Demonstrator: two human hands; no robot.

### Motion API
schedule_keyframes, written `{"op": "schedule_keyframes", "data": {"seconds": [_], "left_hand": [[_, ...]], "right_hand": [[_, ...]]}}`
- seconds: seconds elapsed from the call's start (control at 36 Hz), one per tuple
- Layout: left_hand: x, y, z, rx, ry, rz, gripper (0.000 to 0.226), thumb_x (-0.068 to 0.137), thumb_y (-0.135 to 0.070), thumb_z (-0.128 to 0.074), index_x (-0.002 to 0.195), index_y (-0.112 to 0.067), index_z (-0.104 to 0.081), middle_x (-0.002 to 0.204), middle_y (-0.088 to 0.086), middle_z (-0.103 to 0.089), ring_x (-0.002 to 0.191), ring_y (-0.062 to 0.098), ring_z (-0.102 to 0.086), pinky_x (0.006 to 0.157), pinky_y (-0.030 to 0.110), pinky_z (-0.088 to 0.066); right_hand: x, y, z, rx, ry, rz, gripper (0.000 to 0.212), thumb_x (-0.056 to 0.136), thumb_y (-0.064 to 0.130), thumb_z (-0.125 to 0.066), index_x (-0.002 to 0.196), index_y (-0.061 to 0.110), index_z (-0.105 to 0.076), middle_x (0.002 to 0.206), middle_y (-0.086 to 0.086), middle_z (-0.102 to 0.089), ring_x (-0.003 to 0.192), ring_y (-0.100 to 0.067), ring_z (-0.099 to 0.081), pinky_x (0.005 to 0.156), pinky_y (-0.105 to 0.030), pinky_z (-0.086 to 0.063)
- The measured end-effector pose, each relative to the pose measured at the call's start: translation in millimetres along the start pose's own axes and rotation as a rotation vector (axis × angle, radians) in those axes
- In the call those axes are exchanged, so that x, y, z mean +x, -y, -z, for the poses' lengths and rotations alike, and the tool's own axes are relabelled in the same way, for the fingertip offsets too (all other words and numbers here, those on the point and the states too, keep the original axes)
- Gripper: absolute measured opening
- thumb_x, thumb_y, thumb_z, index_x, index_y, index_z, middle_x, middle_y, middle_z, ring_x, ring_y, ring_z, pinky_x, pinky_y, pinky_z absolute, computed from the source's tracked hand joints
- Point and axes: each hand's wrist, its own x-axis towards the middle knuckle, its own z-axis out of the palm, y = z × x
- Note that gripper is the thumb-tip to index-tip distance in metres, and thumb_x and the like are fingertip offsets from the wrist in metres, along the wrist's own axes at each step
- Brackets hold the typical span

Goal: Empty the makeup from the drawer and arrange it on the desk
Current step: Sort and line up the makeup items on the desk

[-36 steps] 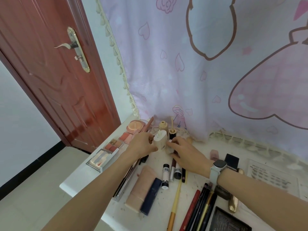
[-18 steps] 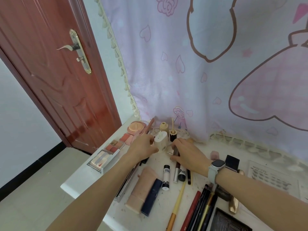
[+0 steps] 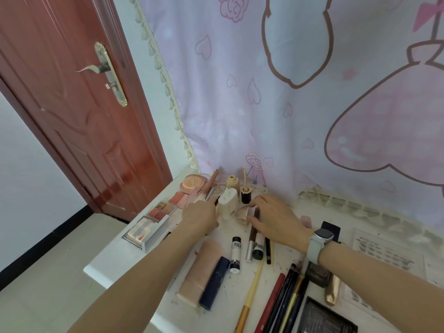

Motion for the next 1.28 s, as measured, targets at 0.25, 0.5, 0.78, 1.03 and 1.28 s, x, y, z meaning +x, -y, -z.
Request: {"op": "schedule_keyframes", "data": {"seconds": [0.25, 0.5, 0.78, 1.03, 1.28], "left_hand": [[5.2, -4.0, 2.0, -0.121, -0.059, 0.018, 0.030, 0.088, 0.000, -0.044, 0.116, -0.006, -0.051, 0.103, 0.016, -0.062, 0.097, 0.031, -0.061, 0.076, 0.037, -0.050], [13.2, 4.5, 2.7, -0.343, -0.207, -0.099, 0.089, 0.084, 0.010, -0.041, 0.149, -0.027, 0.008, 0.097, 0.019, -0.065, 0.059, 0.019, -0.048, 0.050, 0.018, -0.035], [22.2, 8.8, -1.9, -0.272, -0.065, 0.134, 0.033, 0.075, -0.007, -0.061, 0.102, 0.011, -0.057, 0.101, 0.013, -0.066, 0.075, 0.020, -0.062, 0.059, 0.031, -0.054], [12.1, 8.2, 4.3, -0.289, -0.077, 0.129, 0.031, 0.077, -0.014, -0.061, 0.105, 0.000, -0.059, 0.066, 0.001, -0.051, 0.062, 0.011, -0.057, 0.039, 0.014, -0.034], [-15.9, 1.0, 18.5, -0.215, -0.081, 0.110, 0.018, 0.083, -0.015, -0.060, 0.098, -0.005, -0.057, 0.129, 0.019, -0.053, 0.094, 0.024, -0.063, 0.058, 0.028, -0.048]], "right_hand": [[-3.7, -4.3, 4.9, 0.025, 0.017, -0.014, 0.032, 0.092, 0.038, -0.048, 0.119, 0.020, -0.054, 0.122, 0.005, -0.052, 0.112, -0.012, -0.046, 0.095, -0.030, -0.039], [-3.4, -6.4, 10.2, 0.057, 0.009, -0.052, 0.029, 0.094, 0.030, -0.046, 0.118, 0.018, -0.055, 0.123, 0.003, -0.055, 0.115, -0.015, -0.045, 0.096, -0.032, -0.038], [-21.3, -21.8, 15.3, -0.088, 0.157, -0.042, 0.034, 0.095, 0.035, -0.039, 0.126, 0.025, -0.047, 0.129, 0.006, -0.047, 0.120, -0.015, -0.041, 0.097, -0.034, -0.030], [-42.2, -38.4, 17.0, -0.200, 0.250, -0.008, 0.043, 0.094, 0.031, -0.039, 0.136, 0.023, -0.035, 0.135, 0.004, -0.038, 0.123, -0.016, -0.036, 0.101, -0.031, -0.030], [-43.7, -29.9, 15.0, -0.199, 0.209, 0.076, 0.043, 0.097, 0.024, -0.032, 0.140, 0.025, -0.035, 0.143, 0.005, -0.035, 0.132, -0.014, -0.031, 0.110, -0.030, -0.022]]}}
